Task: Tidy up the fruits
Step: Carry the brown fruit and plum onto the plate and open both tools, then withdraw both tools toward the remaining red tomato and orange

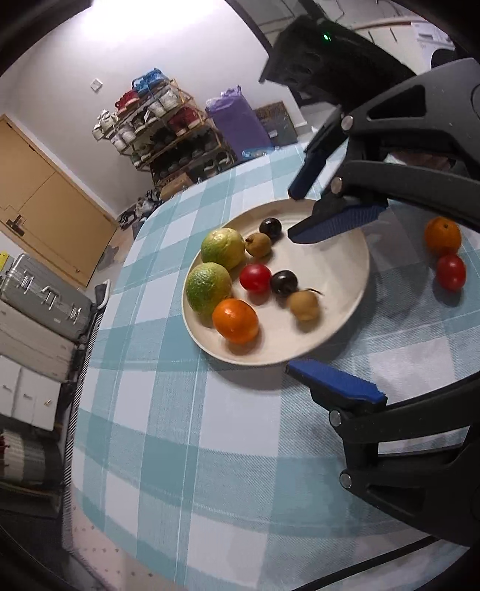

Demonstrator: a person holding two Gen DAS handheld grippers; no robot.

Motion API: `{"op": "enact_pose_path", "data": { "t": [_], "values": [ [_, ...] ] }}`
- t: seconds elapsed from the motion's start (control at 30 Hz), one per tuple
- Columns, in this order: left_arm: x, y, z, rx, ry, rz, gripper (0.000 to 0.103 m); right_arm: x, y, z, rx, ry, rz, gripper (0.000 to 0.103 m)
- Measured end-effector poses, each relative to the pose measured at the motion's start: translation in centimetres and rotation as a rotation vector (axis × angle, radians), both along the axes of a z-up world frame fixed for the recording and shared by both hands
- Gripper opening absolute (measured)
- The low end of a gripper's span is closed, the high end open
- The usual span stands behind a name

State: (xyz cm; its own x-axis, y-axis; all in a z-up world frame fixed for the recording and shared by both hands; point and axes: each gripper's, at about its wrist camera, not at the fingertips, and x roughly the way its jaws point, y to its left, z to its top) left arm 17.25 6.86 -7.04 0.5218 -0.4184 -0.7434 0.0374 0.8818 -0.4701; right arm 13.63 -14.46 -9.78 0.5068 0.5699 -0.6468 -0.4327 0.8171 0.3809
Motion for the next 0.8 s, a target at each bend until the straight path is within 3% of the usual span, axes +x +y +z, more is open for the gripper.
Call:
{"op": "enact_pose_path", "data": {
  "t": [0.1,0.2,0.4,0.53,0.7,0.8],
  "values": [
    [-1.4,-0.3,0.8,0.065,-0.033,0.027,0.069,-0.8,-0.5,0.6,0.005,-0.013,-0.014,0.075],
    [-2.9,-0.6,1.8,0.109,-0.079,0.051,0.079,-1.9,-0.8,1.4,0.004,-0.039,-0.023,0.084],
    [-5.0,-1.2,2.9,0.17,-0.128,0.078,0.084,-4.1,-0.8,3.2,-0.011,-0.092,-0.019,0.087],
    [-6.4,-2.5,3.5,0.277,-0.157,0.072,0.084,-5.3,-1.1,4.3,0.008,-0.126,-0.026,0.092],
    [-8.2,-3.3,4.1,0.339,-0.206,0.083,0.099,-7.0,-1.3,5.3,0.008,-0.192,-0.054,0.1],
    [-9.1,-3.3,4.6,0.343,-0.229,0.095,0.1,-7.7,-1.5,5.5,0.004,-0.203,-0.067,0.101]
  ]
}}
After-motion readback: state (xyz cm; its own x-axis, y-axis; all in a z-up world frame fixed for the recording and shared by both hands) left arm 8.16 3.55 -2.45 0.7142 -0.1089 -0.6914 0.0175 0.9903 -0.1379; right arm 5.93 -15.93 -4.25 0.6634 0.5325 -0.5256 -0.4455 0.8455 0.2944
